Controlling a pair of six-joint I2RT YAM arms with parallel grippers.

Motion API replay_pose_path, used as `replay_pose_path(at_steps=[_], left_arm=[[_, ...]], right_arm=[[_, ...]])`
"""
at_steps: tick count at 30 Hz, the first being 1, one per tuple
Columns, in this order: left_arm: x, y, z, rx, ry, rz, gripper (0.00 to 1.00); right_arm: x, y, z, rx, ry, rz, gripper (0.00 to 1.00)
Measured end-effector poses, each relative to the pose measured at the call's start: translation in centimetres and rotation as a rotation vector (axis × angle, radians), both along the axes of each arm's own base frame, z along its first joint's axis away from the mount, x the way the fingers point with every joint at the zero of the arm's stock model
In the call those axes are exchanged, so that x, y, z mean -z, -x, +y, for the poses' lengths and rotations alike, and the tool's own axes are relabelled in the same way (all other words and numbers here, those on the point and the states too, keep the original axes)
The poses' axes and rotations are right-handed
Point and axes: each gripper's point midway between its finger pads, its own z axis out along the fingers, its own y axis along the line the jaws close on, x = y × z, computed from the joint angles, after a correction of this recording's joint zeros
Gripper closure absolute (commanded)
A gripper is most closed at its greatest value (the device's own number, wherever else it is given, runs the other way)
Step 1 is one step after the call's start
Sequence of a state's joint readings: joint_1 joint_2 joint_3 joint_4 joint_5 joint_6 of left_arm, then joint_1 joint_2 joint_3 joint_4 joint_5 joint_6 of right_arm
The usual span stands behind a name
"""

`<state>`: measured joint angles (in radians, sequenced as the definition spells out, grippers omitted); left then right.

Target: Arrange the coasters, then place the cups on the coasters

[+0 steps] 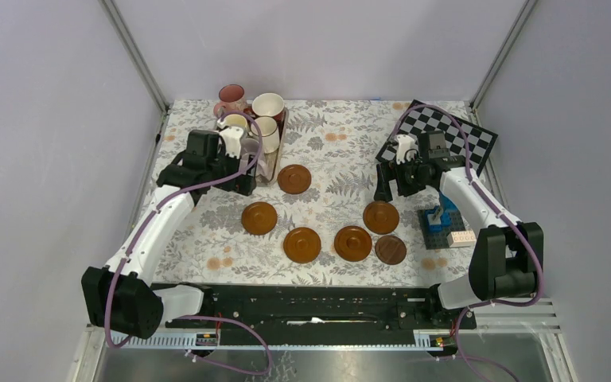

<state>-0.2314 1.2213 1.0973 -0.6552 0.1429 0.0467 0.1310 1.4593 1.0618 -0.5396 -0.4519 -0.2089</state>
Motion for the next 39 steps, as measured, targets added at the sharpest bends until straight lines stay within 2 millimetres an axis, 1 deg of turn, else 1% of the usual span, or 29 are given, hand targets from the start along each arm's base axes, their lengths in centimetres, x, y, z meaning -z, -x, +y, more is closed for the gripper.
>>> replay_pose_path(at_steps=[4, 10, 17, 19, 23, 27, 30, 33, 39], left_arm=[[0.5, 0.1, -0.2, 0.058, -0.026, 0.014, 0.01], [3.5, 0.6, -0.8, 0.174, -0.062, 0.118, 0.01], [5.2, 1.4, -1.5, 0.275, -0.106, 0.151, 0.02], [6.2, 1.7, -1.6, 0.291, -0.122, 0.171, 0.06], [8.7, 2.0, -1.5, 0.312, -0.162, 0.217, 0.13], [11.3, 2.9, -1.5, 0.351, -0.206, 0.269, 0.18], [12.6, 3.4, -1.5, 0.374, -0.231, 0.290, 0.26], [13.6, 3.3, -1.4, 0.381, -0.255, 0.301, 0.32], [15.3, 2.6, -0.8, 0.362, -0.295, 0.321, 0.33]], right_arm=[[0.4, 0.2, 0.1, -0.004, -0.007, 0.006, 0.00], [1.0, 0.4, 0.2, -0.008, -0.013, 0.007, 0.00], [1.9, 1.2, 0.3, -0.011, -0.020, 0.017, 0.01], [2.1, 1.3, 0.3, -0.013, -0.024, 0.017, 0.00], [2.0, 1.1, 0.4, -0.015, -0.028, 0.010, 0.00], [2.0, 1.1, 0.4, -0.017, -0.031, 0.010, 0.00], [2.0, 1.2, 0.5, -0.017, -0.032, 0.010, 0.00], [2.0, 1.2, 0.5, -0.018, -0.033, 0.011, 0.01], [2.1, 1.3, 0.5, -0.018, -0.033, 0.015, 0.00]])
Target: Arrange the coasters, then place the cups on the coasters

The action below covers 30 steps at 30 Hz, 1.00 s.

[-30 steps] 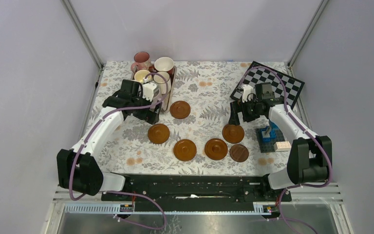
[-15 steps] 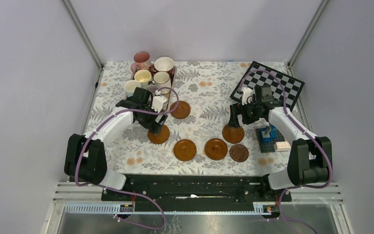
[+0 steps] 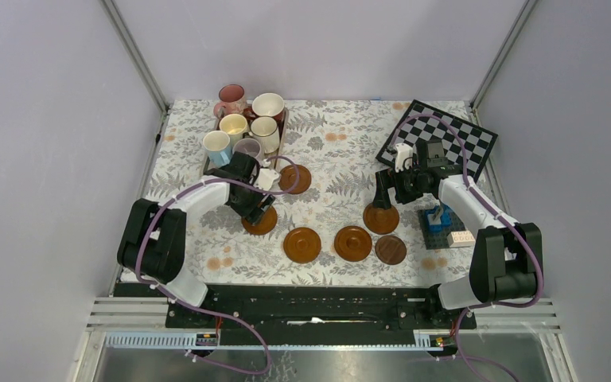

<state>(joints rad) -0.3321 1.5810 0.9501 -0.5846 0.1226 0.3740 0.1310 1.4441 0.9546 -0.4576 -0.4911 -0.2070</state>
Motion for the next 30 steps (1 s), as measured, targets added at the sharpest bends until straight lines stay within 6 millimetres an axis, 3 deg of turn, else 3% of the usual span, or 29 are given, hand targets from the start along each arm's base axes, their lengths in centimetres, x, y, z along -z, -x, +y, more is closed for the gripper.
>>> replay_pose_path(at_steps=[14, 20, 26, 30], left_arm=[[1.1, -1.9, 1.5, -0.109, -0.008, -0.049, 0.42], [1.3, -1.8, 1.7, -0.126, 0.024, -0.036, 0.56], [1.4, -2.2, 5.9, -0.246, 0.052, -0.028, 0.57], [1.5, -1.6, 9.9, -0.334, 0.045, -0.027, 0.58]], right_arm=[[0.1, 0.1, 0.0, -0.001, 0.000, 0.002, 0.01], [0.1, 0.2, 0.0, -0.001, 0.000, 0.003, 0.00], [0.2, 0.2, 0.0, -0.001, 0.000, 0.004, 0.00], [0.2, 0.1, 0.0, -0.002, -0.001, 0.001, 0.01]])
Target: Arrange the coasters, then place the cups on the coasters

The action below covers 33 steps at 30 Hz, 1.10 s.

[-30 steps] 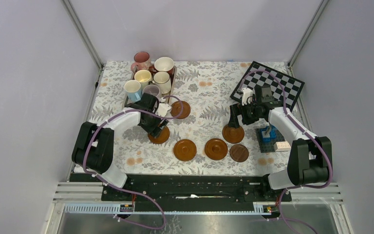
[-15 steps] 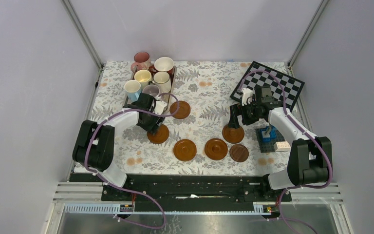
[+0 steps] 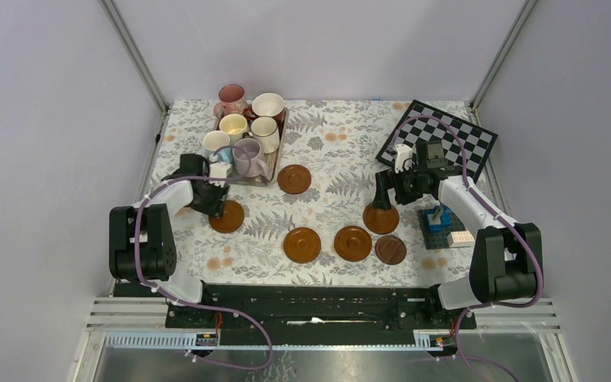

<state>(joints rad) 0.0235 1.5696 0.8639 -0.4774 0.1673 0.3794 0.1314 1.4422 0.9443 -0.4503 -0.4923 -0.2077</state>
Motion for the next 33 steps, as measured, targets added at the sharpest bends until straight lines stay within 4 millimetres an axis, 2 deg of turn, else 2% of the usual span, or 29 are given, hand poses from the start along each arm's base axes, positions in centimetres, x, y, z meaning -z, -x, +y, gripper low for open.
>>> replay_pose_path(at_steps=[6, 10, 13, 19, 23, 28, 29, 31, 33], left_arm=[[0.0, 0.3, 5.3, -0.111, -0.012, -0.007, 0.59], [-0.1, 0.7, 7.6, -0.158, -0.025, -0.002, 0.60], [-0.1, 0.9, 8.4, -0.173, -0.031, 0.010, 0.58], [-0.3, 1.3, 8.6, -0.161, -0.040, 0.035, 0.42], [-2.1, 1.2, 8.4, -0.154, -0.024, 0.038, 0.39], [-7.7, -1.5, 7.1, -0.104, 0.007, -0.097, 0.34], [-9.0, -2.0, 6.4, -0.076, 0.009, -0.136, 0.33], [-10.8, -2.4, 3.4, 0.014, 0.029, -0.191, 0.31], [-11.9, -2.2, -1.5, 0.156, 0.062, -0.220, 0.29]], right_arm=[[0.0, 0.0, 0.0, 0.000, 0.001, 0.000, 0.01], [0.0, 0.0, 0.0, -0.001, 0.000, 0.000, 0.00], [0.0, 0.0, 0.0, -0.001, 0.000, 0.000, 0.00], [0.0, 0.0, 0.0, -0.002, 0.000, -0.001, 0.01], [0.0, 0.0, 0.1, -0.004, -0.004, 0.000, 0.00], [-0.1, 0.1, 0.2, -0.007, -0.009, 0.000, 0.01], [-0.1, 0.1, 0.2, -0.009, -0.012, 0.001, 0.01], [-0.1, 0.1, 0.3, -0.011, -0.015, 0.001, 0.01], [-0.1, 0.1, 0.3, -0.012, -0.019, 0.002, 0.01]])
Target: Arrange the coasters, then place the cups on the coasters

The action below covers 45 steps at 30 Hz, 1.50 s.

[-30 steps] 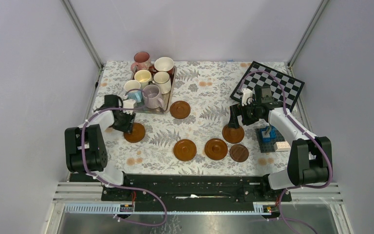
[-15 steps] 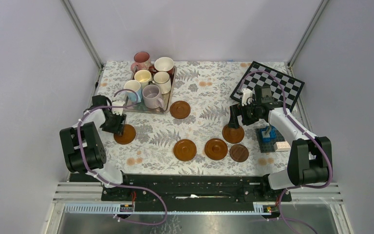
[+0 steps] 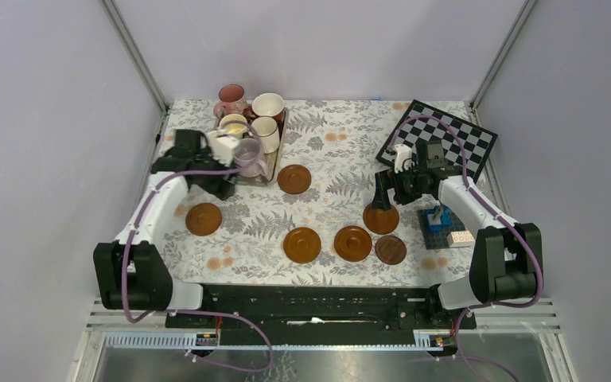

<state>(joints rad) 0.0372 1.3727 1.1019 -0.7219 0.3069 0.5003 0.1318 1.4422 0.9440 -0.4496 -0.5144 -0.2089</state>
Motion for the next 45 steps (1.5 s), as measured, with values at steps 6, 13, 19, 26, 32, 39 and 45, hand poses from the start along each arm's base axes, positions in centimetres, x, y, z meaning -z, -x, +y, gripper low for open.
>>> replay_pose_path(at_steps=[6, 13, 19, 26, 32, 39, 45], left_arm=[[1.5, 4.0, -12.1, 0.359, 0.032, 0.048, 0.25], [7.1, 8.4, -18.7, 0.571, -0.053, 0.171, 0.23], [10.0, 9.6, -20.9, 0.634, -0.119, 0.199, 0.25], [11.7, 9.3, -21.9, 0.647, -0.158, 0.195, 0.34], [11.7, 9.2, -22.1, 0.650, -0.160, 0.185, 0.50], [11.7, 7.8, -19.6, 0.577, -0.140, 0.160, 0.55], [11.7, 5.1, -13.6, 0.406, -0.138, 0.150, 0.55]], right_arm=[[0.0, 0.0, 0.0, -0.001, -0.002, -0.001, 0.00], [-0.1, -0.2, 0.0, 0.000, -0.001, -0.008, 0.01], [-0.3, -0.3, 0.0, 0.001, 0.000, -0.019, 0.00], [-0.4, -0.4, -0.2, 0.007, 0.008, -0.030, 0.00], [-0.3, -0.5, -0.4, 0.013, 0.019, -0.031, 0.01], [-0.3, -0.5, -0.4, 0.013, 0.019, -0.031, 0.00], [-0.2, -0.4, -0.4, 0.013, 0.019, -0.029, 0.00]])
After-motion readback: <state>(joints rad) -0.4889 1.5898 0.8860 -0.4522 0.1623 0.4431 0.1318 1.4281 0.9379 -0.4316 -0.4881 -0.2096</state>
